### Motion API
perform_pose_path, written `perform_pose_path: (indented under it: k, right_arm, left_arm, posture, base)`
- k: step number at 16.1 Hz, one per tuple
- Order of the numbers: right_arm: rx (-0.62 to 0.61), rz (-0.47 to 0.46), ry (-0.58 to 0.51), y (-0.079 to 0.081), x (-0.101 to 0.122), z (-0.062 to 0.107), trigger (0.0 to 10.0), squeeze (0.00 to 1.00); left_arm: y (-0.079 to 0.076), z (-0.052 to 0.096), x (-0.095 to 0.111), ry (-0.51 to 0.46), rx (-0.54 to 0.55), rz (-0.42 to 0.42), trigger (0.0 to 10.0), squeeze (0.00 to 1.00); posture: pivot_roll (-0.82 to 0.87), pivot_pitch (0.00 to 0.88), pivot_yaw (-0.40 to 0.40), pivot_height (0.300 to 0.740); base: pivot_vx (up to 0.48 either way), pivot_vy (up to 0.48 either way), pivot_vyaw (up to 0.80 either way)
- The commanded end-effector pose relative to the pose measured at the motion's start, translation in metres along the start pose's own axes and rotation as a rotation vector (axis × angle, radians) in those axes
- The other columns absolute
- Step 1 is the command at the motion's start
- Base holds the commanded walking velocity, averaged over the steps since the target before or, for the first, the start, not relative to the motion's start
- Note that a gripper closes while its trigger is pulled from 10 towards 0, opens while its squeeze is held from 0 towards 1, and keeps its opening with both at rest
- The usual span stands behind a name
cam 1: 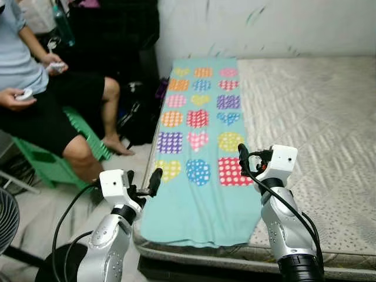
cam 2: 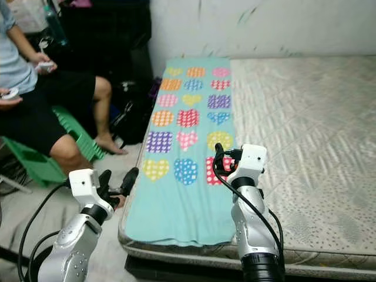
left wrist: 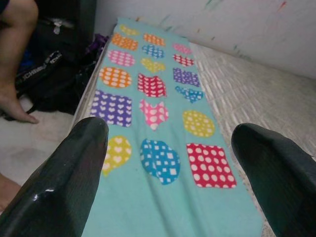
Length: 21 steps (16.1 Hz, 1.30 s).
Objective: Clean up the room
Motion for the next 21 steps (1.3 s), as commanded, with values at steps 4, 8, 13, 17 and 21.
perform_pose_path:
  k: [4,8,13,17,21]
  right_arm:
    - [-0.042,0.022,-0.032,-0.008,0.004,0.002,10.0,0.0]
    - [-0.129,0.014,-0.082,-0.03,0.008,0.015,10.0,0.0]
    - [-0.023,0.073,-0.093,-0.009,0.01,0.009,10.0,0.0]
    - [-0.011,0.042,-0.086,-0.004,0.012,0.0,10.0,0.0]
    - [0.084,0.204,-0.104,0.015,0.01,0.002,10.0,0.0]
  left_arm:
    - [0.003,0.0,-0.001,0.011,0.011,-0.017,10.0,0.0]
    - [0.011,-0.003,0.003,-0.005,0.027,-0.072,10.0,0.0]
    - [0.021,-0.01,0.011,-0.044,0.038,-0.148,10.0,0.0]
    - [0.026,-0.009,0.011,-0.053,0.063,-0.147,10.0,0.0]
    - [0.027,-0.008,0.012,-0.068,0.038,-0.192,10.0,0.0]
  posture:
    - [-0.07,0.0,0.098,0.74]
    - [-0.08,0.0,0.142,0.74]
    - [-0.08,0.0,0.122,0.74]
    - [-0.07,0.0,0.107,0.74]
    - [-0.07,0.0,0.104,0.74]
  base:
    - [0.0,0.0,0.0]
    - [0.0,0.0,-0.52]
    - [0.0,0.0,0.0]
    - [0.0,0.0,0.0]
    - [0.0,0.0,0.0]
Point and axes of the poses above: a point about 5 cm out from each wrist's last joint towards the gripper, its own z axis pointing back from the gripper into the wrist, its own x axis along the axis of the wrist's last joint, y = z × x, the point moved 6 cm from there along -z, pointing out of the wrist towards the gripper, and after that the axes turned 15 degrees about -z, right-handed, at the moved point
